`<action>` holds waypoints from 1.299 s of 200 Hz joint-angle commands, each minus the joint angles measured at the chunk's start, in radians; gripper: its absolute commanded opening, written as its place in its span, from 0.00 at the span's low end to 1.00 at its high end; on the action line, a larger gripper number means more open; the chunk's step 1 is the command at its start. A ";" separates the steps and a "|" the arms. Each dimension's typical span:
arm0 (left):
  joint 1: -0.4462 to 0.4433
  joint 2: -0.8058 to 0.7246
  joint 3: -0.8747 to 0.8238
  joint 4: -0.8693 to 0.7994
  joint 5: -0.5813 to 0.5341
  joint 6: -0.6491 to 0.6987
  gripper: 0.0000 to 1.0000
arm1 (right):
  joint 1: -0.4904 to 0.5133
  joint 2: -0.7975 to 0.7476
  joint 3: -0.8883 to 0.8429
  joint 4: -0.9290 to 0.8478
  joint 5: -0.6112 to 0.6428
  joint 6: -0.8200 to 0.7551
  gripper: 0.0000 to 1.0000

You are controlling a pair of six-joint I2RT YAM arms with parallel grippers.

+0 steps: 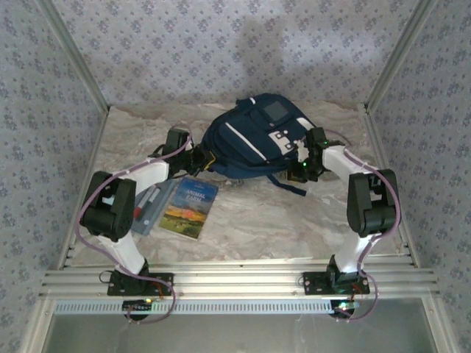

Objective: Pack the student bag

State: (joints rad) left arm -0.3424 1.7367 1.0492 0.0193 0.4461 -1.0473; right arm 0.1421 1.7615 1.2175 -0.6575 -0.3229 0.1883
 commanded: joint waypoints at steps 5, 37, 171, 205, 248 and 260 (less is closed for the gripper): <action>0.015 -0.068 -0.015 0.002 -0.063 0.013 0.00 | -0.028 -0.002 0.096 -0.061 0.142 -0.018 0.00; -0.028 -0.062 -0.019 0.039 -0.084 -0.030 0.00 | 0.029 -0.070 0.093 -0.052 0.068 0.000 0.36; -0.203 -0.030 -0.044 0.200 -0.197 -0.223 0.00 | -0.116 -0.173 -0.254 0.268 0.178 0.318 0.58; -0.247 -0.055 -0.073 0.191 -0.232 -0.231 0.00 | -0.181 -0.098 -0.247 0.474 0.092 0.400 0.59; -0.323 -0.049 -0.083 0.202 -0.182 -0.242 0.00 | -0.132 0.088 -0.082 0.487 0.061 0.386 0.54; -0.346 -0.039 -0.072 0.201 -0.172 -0.251 0.00 | -0.125 0.129 -0.048 0.511 0.048 0.392 0.52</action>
State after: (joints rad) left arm -0.6312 1.7348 0.9558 0.1741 0.2050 -1.2747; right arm -0.0059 1.8141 1.0855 -0.2070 -0.2420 0.5552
